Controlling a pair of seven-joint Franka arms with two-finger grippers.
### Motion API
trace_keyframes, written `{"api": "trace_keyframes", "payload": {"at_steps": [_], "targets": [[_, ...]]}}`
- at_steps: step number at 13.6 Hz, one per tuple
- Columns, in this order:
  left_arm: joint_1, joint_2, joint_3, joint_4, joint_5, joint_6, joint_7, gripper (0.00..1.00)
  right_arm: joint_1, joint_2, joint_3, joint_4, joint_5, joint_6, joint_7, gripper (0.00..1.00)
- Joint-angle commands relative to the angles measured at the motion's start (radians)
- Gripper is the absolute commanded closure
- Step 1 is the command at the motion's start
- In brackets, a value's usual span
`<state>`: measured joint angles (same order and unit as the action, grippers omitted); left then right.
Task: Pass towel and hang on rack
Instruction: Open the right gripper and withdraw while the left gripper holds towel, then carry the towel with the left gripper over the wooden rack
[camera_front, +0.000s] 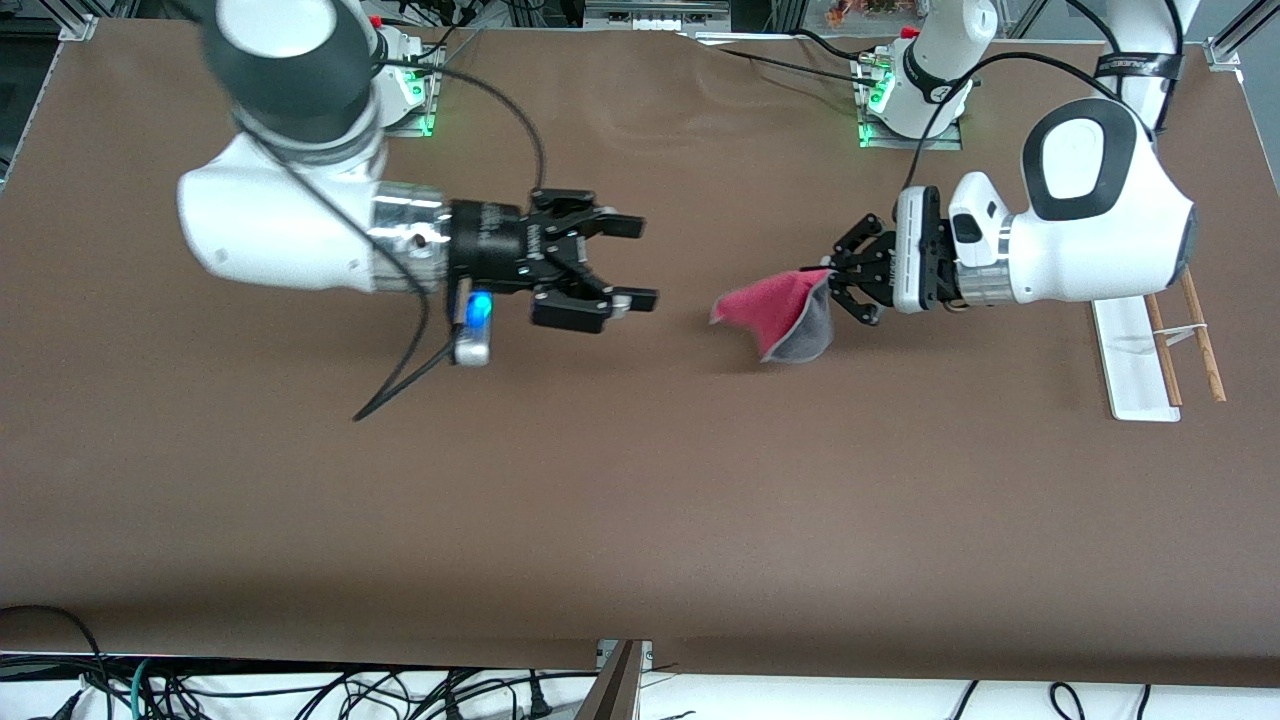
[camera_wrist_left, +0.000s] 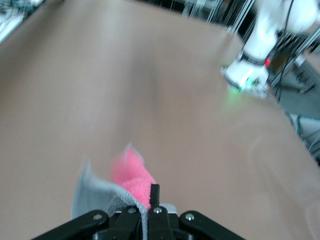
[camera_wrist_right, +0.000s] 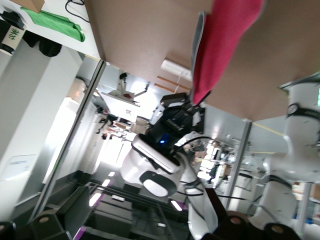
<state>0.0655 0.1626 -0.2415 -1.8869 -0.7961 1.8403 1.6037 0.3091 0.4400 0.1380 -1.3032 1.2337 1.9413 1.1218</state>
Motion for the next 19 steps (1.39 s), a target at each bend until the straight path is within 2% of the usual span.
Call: {"api": "trace_keyframes", "payload": {"at_steps": [1,5,9,11,14,16,19], "targets": [[0.083,-0.015,-0.001,0.037,0.153,-0.067,-0.066,1.0,-0.064,-0.001,-0.017,0.012,-0.084,-0.157,-0.091,0.0],[0.242,0.063,0.001,0.136,0.392,-0.167,-0.074,1.0,-0.065,-0.091,-0.155,-0.053,-0.273,-0.315,-0.242,0.0],[0.387,0.179,0.014,0.279,0.671,-0.182,-0.076,1.0,-0.065,-0.245,-0.208,-0.174,-0.596,-0.398,-0.426,0.0],[0.425,0.216,0.056,0.324,0.762,-0.202,-0.074,1.0,-0.065,-0.325,-0.228,-0.243,-0.754,-0.41,-0.564,0.0],[0.435,0.229,0.169,0.377,0.868,-0.208,-0.07,1.0,-0.065,-0.386,-0.248,-0.294,-0.948,-0.41,-0.761,0.0],[0.453,0.267,0.249,0.419,0.911,-0.207,-0.044,1.0,-0.065,-0.4,-0.25,-0.297,-1.055,-0.41,-0.844,0.0],[0.473,0.365,0.321,0.52,0.911,-0.197,-0.021,1.0,-0.065,-0.399,-0.255,-0.297,-1.149,-0.397,-0.913,0.0]]}}
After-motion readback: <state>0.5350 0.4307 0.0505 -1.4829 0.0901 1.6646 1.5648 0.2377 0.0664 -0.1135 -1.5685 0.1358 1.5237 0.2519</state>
